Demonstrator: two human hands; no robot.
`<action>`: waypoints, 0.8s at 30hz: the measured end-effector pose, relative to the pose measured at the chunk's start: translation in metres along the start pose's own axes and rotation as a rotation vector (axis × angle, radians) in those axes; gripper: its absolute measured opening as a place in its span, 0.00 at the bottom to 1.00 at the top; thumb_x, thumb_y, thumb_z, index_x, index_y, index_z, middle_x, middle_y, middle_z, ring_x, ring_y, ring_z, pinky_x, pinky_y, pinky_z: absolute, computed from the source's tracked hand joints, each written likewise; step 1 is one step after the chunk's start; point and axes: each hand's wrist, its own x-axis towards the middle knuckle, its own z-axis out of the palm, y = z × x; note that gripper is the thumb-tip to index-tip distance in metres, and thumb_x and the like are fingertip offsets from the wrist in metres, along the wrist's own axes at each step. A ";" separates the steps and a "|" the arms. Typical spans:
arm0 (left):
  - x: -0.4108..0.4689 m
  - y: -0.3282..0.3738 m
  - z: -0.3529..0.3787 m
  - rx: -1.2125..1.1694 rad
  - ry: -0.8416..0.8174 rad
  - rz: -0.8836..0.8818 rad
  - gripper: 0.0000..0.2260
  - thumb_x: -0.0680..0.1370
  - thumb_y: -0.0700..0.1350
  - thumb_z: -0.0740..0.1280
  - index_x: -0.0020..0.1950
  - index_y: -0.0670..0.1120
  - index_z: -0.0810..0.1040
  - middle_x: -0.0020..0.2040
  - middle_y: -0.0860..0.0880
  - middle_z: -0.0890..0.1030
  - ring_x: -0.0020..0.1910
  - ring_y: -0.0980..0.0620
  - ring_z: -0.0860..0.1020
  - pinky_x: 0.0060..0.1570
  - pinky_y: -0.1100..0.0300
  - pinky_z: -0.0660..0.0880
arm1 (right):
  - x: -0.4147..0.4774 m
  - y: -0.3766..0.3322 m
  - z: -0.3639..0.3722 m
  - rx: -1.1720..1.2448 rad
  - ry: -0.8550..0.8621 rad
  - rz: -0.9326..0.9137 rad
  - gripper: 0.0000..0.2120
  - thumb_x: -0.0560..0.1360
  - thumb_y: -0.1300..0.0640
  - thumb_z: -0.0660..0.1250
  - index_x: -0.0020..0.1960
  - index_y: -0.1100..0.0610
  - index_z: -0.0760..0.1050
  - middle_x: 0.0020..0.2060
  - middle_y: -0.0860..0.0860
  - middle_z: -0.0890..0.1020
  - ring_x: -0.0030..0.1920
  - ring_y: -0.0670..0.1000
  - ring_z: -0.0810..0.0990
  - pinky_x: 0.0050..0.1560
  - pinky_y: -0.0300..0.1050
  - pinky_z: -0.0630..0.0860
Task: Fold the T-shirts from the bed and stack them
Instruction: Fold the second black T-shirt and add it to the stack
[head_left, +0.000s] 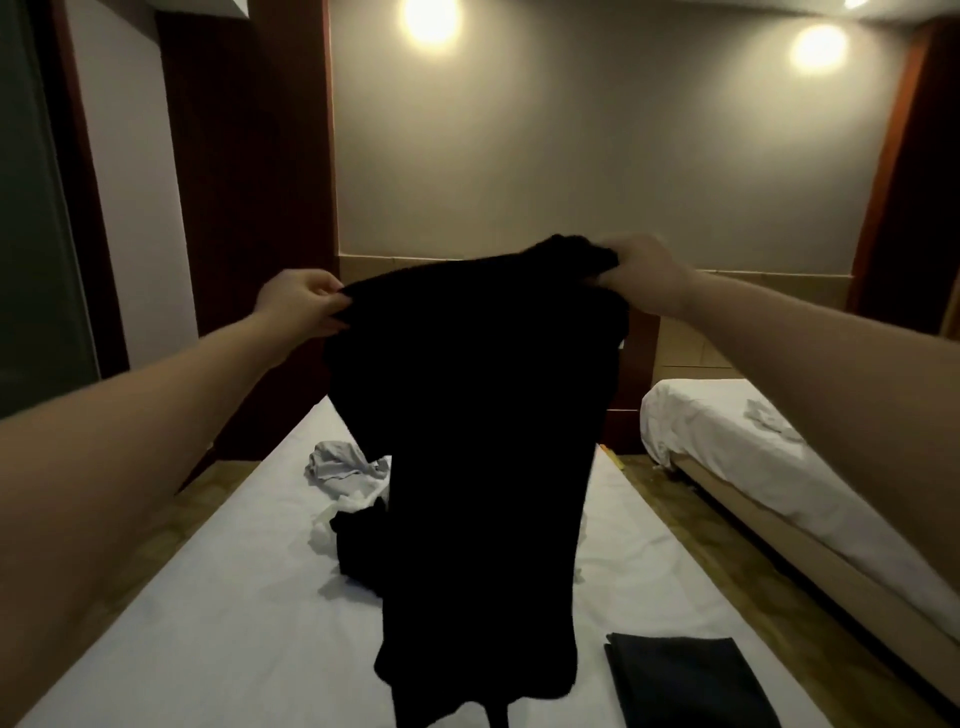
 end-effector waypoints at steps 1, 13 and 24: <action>0.001 0.005 -0.002 0.015 0.053 0.050 0.03 0.78 0.38 0.62 0.47 0.43 0.75 0.47 0.41 0.76 0.33 0.55 0.78 0.31 0.72 0.75 | 0.001 -0.002 -0.006 0.018 0.103 -0.025 0.11 0.71 0.58 0.69 0.51 0.63 0.79 0.39 0.55 0.76 0.43 0.49 0.73 0.36 0.37 0.64; -0.010 0.039 -0.004 0.205 -0.177 0.068 0.02 0.77 0.38 0.64 0.48 0.42 0.75 0.38 0.47 0.74 0.24 0.64 0.76 0.25 0.75 0.72 | -0.013 0.010 -0.025 -0.045 0.079 0.051 0.11 0.73 0.60 0.70 0.50 0.66 0.78 0.40 0.55 0.74 0.43 0.48 0.70 0.30 0.27 0.63; 0.011 0.020 -0.007 0.131 -0.562 -0.143 0.04 0.77 0.38 0.62 0.47 0.41 0.77 0.44 0.44 0.80 0.38 0.53 0.81 0.36 0.66 0.79 | -0.010 0.038 0.001 0.067 -0.197 0.151 0.06 0.70 0.64 0.72 0.47 0.60 0.80 0.34 0.49 0.79 0.31 0.39 0.74 0.30 0.22 0.66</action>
